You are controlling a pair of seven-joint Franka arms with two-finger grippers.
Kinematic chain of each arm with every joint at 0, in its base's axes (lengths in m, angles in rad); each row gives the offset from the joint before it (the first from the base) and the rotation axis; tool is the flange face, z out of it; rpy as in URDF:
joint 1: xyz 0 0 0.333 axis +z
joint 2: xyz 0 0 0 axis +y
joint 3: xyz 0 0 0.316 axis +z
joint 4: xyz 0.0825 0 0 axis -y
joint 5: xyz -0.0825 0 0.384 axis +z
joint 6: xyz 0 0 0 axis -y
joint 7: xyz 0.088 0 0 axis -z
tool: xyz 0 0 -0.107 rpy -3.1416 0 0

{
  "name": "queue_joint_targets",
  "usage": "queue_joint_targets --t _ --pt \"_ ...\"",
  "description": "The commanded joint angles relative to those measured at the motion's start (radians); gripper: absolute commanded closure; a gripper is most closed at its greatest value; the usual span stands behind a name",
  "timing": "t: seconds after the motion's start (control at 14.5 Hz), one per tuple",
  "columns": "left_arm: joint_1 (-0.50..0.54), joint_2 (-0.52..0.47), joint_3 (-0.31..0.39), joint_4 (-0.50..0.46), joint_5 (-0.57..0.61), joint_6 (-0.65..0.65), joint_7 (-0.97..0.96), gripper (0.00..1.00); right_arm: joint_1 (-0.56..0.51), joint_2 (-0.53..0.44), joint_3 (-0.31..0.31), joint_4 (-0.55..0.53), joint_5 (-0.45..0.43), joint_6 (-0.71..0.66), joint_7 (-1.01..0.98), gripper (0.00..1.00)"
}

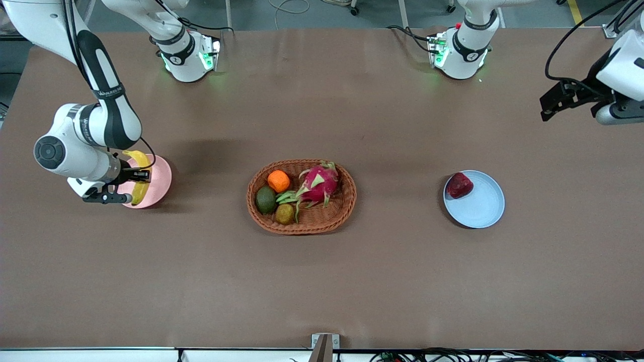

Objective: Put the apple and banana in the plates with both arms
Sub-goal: 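Release the dragon fruit while the right gripper carries the banana to the pink plate, then lower the banana onto the pink plate and open the right gripper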

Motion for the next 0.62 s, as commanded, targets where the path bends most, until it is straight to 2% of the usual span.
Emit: queue_joint_targets --t 0.0,0.14,0.55 --pt "-0.013 -0.072 0.015 -0.077 -0.031 0.008 0.019 0.00 -0.023 -0.001 0.009 -0.031 -0.019 0.062 -0.012 0.72" --pt "-0.030 -0.079 0.013 -0.091 -0.031 0.008 0.017 0.00 -0.023 0.025 0.009 -0.031 -0.019 0.091 -0.012 0.71" --pt "-0.030 -0.075 0.010 -0.093 -0.051 0.009 0.016 0.00 -0.040 0.022 0.009 -0.062 -0.019 0.062 -0.014 0.69"
